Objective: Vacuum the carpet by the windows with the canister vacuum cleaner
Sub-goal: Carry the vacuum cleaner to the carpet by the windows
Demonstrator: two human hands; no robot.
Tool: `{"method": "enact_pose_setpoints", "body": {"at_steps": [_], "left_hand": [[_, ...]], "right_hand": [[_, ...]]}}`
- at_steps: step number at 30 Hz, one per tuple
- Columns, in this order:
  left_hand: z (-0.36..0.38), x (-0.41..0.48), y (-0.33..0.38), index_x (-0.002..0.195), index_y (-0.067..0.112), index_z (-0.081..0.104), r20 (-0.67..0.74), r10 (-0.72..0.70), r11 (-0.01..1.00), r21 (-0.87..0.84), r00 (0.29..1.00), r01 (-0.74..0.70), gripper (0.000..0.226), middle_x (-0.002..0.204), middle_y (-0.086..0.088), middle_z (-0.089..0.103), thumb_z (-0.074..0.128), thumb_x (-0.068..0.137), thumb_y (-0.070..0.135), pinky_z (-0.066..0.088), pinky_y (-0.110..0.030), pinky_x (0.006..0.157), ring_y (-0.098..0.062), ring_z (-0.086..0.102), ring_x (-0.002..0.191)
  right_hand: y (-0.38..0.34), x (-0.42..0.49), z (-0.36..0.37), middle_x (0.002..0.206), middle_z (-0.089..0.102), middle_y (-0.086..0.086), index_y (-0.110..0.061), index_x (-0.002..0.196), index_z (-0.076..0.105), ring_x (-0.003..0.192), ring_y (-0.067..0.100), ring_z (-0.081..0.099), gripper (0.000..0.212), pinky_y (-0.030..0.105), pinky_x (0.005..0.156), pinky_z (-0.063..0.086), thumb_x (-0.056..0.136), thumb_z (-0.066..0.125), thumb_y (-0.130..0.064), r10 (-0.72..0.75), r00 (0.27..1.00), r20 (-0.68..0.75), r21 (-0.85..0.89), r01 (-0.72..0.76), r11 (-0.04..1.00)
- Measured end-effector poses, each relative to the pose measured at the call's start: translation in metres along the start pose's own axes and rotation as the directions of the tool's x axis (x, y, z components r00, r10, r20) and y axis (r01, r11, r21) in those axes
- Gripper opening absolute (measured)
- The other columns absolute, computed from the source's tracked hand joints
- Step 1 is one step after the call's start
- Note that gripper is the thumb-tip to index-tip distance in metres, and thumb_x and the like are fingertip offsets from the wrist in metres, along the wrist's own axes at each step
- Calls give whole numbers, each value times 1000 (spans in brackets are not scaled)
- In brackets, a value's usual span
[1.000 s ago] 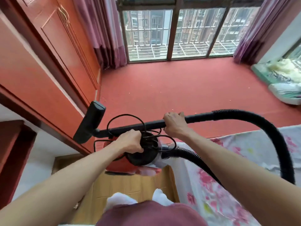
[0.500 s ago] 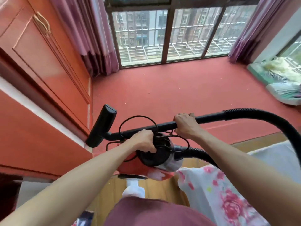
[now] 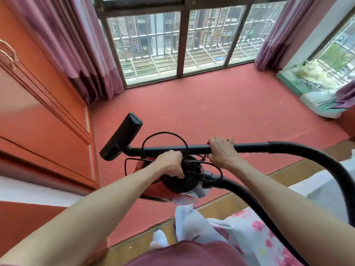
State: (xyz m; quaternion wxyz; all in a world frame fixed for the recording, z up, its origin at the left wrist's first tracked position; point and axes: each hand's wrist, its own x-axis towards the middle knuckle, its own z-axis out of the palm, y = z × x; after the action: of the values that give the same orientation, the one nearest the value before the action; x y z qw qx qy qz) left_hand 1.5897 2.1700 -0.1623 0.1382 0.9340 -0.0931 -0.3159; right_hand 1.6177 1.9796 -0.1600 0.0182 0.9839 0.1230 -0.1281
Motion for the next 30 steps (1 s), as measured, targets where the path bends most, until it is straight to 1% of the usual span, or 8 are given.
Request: {"method": "enact_pose_setpoints", "body": {"at_steps": [5,9,13,16,19,23,25,30], "left_hand": [[-44,67,1,66,17,55,60,-9,1000,-17,998,10,20,50,3,61,75,64,22,53,-28,56,-20,65,61],[-82,126,11,70,16,54,99,-16,1000,-7,995,16,21,51,3,62,73,65,21,56,-30,59,-21,70,65],[-120,181,25,76,16,52,72,-24,1000,0,997,24,23,52,3,61,73,67,22,50,-27,54,-20,65,62],[-146,217,36,80,12,60,52,-23,1000,16,998,22,22,52,3,60,73,67,22,47,-26,52,-20,64,62],[-170,257,46,83,12,60,27,-14,999,35,1000,13,26,61,1,61,75,66,24,46,-29,56,-24,63,68],[-196,317,59,85,14,55,15,28,996,86,999,-29,32,87,-7,67,77,67,28,46,-31,62,-29,65,86],[-209,352,66,89,12,56,36,54,992,114,998,-57,34,92,-8,68,77,67,29,49,-33,64,-30,65,90],[-250,451,94,88,8,63,120,155,975,143,981,-172,30,70,-2,67,75,66,25,52,-32,60,-25,64,73]], "right_hand": [[29,81,-1,105,59,5,-14,103,58,105,26,53,22,46,94,32,83,52,-15,-13,1000,-13,29,13,999],[61,144,-10,105,60,4,-15,103,58,104,26,54,21,47,97,32,83,52,-15,-19,1000,-19,53,20,998],[98,200,-30,105,59,5,-14,104,57,105,26,54,22,47,97,32,83,52,-14,-19,999,-35,67,21,998],[122,233,-44,105,59,5,-13,104,58,104,26,53,23,48,98,32,82,52,-14,5,999,-42,72,-2,997],[146,265,-53,104,58,5,-13,102,56,104,26,53,21,48,99,32,82,52,-15,46,997,-54,67,-42,997],[178,305,-57,107,59,5,-12,106,57,107,26,53,25,48,102,31,82,53,-18,129,992,-13,100,-127,987],[197,326,-56,107,59,5,-12,108,58,107,26,53,27,49,104,30,83,53,-19,175,985,6,116,-174,978],[254,388,-61,109,60,2,-15,110,58,108,24,54,28,45,102,30,83,56,-23,282,958,42,118,-285,951]]}}
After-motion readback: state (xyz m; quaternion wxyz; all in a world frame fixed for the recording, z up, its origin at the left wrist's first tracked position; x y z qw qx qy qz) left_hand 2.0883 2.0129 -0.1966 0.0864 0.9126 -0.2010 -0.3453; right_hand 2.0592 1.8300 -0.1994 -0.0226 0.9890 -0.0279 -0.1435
